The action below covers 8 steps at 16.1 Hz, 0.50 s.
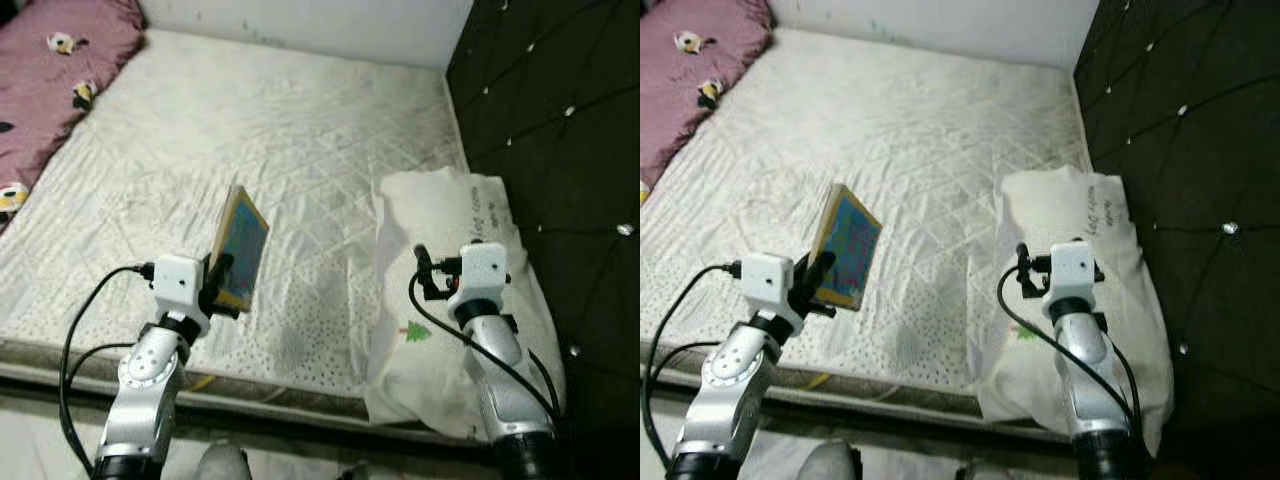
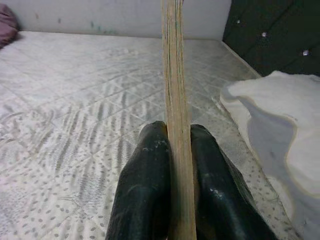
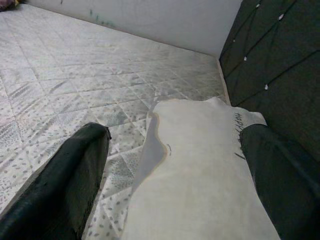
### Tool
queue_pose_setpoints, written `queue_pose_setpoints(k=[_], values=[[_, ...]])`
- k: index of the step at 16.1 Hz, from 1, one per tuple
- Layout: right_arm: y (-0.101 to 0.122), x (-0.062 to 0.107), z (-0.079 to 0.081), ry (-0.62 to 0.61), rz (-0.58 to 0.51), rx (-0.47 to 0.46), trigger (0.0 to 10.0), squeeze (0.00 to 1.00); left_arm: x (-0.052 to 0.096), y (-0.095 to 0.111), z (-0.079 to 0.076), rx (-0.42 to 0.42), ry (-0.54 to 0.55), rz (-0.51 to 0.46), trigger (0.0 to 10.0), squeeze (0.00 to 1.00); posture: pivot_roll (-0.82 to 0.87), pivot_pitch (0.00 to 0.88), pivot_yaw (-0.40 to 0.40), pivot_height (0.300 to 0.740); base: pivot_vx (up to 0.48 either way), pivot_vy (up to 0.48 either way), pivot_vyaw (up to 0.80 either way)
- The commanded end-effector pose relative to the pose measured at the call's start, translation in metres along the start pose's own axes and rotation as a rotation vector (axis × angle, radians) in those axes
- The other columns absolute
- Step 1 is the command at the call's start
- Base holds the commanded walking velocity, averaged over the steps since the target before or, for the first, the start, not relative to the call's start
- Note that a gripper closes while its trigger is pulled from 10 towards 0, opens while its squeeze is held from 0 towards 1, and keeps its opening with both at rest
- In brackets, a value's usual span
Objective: Clean up the room
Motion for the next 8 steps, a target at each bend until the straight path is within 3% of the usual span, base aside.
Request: queue_pose_setpoints(k=[1, 4, 8], values=[[-0.001, 0.001, -0.007, -0.019, 0.003, 0.004, 10.0, 0.0, 0.0, 0.004, 0.002, 0.027, 0.015, -0.017, 10.0, 0.0, -0.02, 0.111, -0.066, 0.74, 0.0, 0.0, 0.0], [-0.001, 0.004, -0.011, -0.023, 0.006, 0.004, 10.0, 0.0, 0.001, -0.006, 0.009, 0.196, 0.047, 0.04, 10.0, 0.0, -0.02, 0.12, -0.069, 0.74, 0.0, 0.0, 0.0], [-0.003, 0.006, -0.01, -0.003, 0.014, -0.006, 10.0, 0.0, 0.0, -0.008, 0.0, 0.228, 0.012, 0.059, 10.0, 0.0, -0.02, 0.119, -0.069, 0.73, 0.0, 0.0, 0.0]])
Point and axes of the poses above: a point about 5 cm out from each wrist's last joint towards the gripper, its own x axis pointing back from the gripper into the wrist, its own y axis along the axis of the wrist's last joint, z = x × y, the point moved 6 cm from there along -x, pointing out of the wrist towards the gripper, and after that the axes turned 2 degrees about x, right-handed, at the moved point
